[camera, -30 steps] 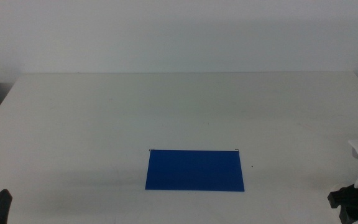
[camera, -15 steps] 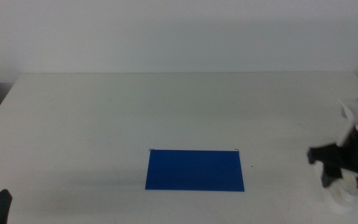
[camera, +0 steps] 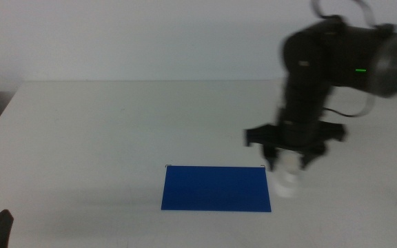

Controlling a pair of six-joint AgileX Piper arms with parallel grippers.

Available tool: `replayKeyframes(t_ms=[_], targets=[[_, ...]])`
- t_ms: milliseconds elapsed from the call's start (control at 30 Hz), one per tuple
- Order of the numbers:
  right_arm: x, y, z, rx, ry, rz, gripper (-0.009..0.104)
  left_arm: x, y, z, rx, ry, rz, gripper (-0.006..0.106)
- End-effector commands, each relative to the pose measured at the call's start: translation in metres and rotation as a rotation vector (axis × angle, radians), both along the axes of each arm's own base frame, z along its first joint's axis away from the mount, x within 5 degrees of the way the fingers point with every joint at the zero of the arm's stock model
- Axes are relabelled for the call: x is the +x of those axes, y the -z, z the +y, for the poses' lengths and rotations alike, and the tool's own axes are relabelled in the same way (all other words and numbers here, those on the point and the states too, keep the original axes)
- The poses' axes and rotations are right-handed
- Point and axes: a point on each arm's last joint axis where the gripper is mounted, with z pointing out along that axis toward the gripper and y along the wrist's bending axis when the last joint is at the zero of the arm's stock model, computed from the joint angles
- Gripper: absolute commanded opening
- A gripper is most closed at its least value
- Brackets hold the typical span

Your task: Use one arm to grab the shoe from the table and place it on the mat.

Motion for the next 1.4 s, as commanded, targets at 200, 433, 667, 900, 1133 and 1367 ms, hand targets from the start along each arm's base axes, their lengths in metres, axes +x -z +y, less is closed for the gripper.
replayKeyframes(t_ms=[200,433,667,900,1133,1367], targets=[[0.019,-0.022,0.059,0.063,-0.065,-0.052,-0.004,-0.001,-0.006,0.000,-0.018,-0.001,-0.087,0.094],[0.021,-0.015,0.070,0.072,-0.114,-0.042,-0.004,-0.001,-0.006,0.000,-0.018,-0.001,-0.087,0.094],[0.020,-0.016,0.071,0.023,-0.483,-0.056,-0.004,-0.001,-0.006,0.000,-0.018,-0.001,-0.087,0.094],[0.020,-0.016,0.072,-0.043,-0.984,-0.079,-0.004,-0.001,-0.006,0.000,-0.018,-0.001,-0.087,0.094],[0.018,-0.016,0.075,-0.071,-1.393,-0.100,-0.004,-0.001,-0.006,0.000,-0.018,-0.001,-0.087,0.094],[0.019,-0.012,0.077,-0.083,-1.472,-0.101,-0.004,-0.001,-0.006,0.000,-0.018,-0.001,-0.087,0.094]])
